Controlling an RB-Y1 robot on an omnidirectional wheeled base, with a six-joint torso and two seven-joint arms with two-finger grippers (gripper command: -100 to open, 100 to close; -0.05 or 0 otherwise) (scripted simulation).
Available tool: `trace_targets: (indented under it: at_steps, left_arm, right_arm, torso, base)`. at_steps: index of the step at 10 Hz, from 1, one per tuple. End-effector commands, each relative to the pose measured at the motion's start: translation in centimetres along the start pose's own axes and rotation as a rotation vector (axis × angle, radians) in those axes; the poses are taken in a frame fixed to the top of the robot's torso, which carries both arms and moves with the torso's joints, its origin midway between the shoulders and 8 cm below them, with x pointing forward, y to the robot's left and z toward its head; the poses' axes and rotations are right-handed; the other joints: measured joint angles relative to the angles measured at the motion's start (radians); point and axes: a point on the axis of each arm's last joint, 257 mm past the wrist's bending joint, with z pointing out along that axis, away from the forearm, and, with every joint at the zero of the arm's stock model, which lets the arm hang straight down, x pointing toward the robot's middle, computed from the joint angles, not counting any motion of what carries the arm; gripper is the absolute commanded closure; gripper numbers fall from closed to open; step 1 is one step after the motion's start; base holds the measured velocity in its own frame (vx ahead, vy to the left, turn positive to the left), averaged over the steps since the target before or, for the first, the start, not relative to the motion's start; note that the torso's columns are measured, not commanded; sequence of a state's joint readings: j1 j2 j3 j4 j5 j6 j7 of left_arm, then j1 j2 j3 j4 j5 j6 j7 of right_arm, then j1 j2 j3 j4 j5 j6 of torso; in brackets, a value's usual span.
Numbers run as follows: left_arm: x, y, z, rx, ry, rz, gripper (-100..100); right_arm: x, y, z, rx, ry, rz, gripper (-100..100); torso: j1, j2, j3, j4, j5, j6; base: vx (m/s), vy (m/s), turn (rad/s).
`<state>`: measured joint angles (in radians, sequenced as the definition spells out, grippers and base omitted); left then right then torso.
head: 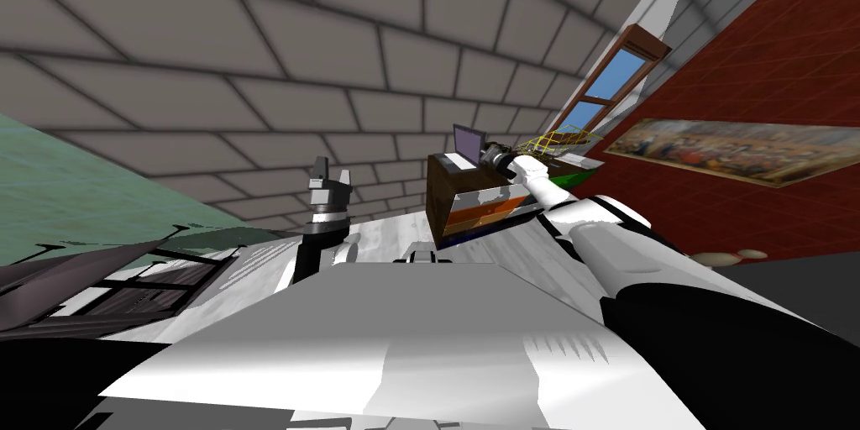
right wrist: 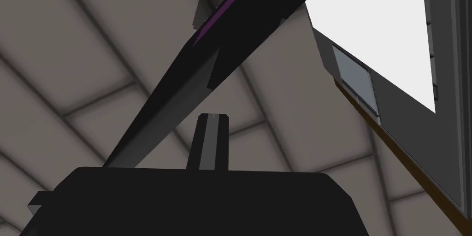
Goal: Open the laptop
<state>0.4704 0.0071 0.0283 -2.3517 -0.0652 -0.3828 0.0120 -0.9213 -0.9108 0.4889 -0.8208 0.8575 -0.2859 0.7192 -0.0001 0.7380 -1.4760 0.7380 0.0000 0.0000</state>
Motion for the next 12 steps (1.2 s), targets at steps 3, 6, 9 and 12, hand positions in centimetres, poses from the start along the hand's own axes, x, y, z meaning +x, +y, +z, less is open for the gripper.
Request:
trace_targets:
  at_steps: [3, 6, 9, 12]
  left_arm:
    - [0.0, 0.0, 0.0, 0.0, 0.0, 0.0, 0]
    - [0.0, 0.0, 0.0, 0.0, 0.0, 0.0, 0]
    - [0.0, 0.0, 0.0, 0.0, 0.0, 0.001, 0]
    - [0.0, 0.0, 0.0, 0.0, 0.0, 0.0, 0]
  right_arm:
    - [-1.3, 1.3, 0.8, 0.015, 0.002, -0.147, 100]
    - [-1.5, 2.8, 1.0, -0.009, -0.008, -0.165, -100]
    - [-1.7, 5.1, 1.0, -0.05, -0.023, -0.17, -100]
    - [-1.8, 5.6, 0.9, -0.059, -0.025, -0.172, -100]
  torso:
    - [0.0, 0.0, 0.0, 0.0, 0.0, 0.0]
    - [0.0, -0.001, 0.0, 0.0, 0.0, 0.0]
    - [-0.005, -0.001, -0.001, 0.0, -0.002, 0.0]
    - [0.007, 0.002, 0.001, 0.0, 0.002, 0.0]
  base:
    - [-0.023, 0.001, 0.006]
    - [0.003, -0.035, 0.011]
    - [0.045, -0.183, 0.034]
    - [0.025, -0.101, 0.012]
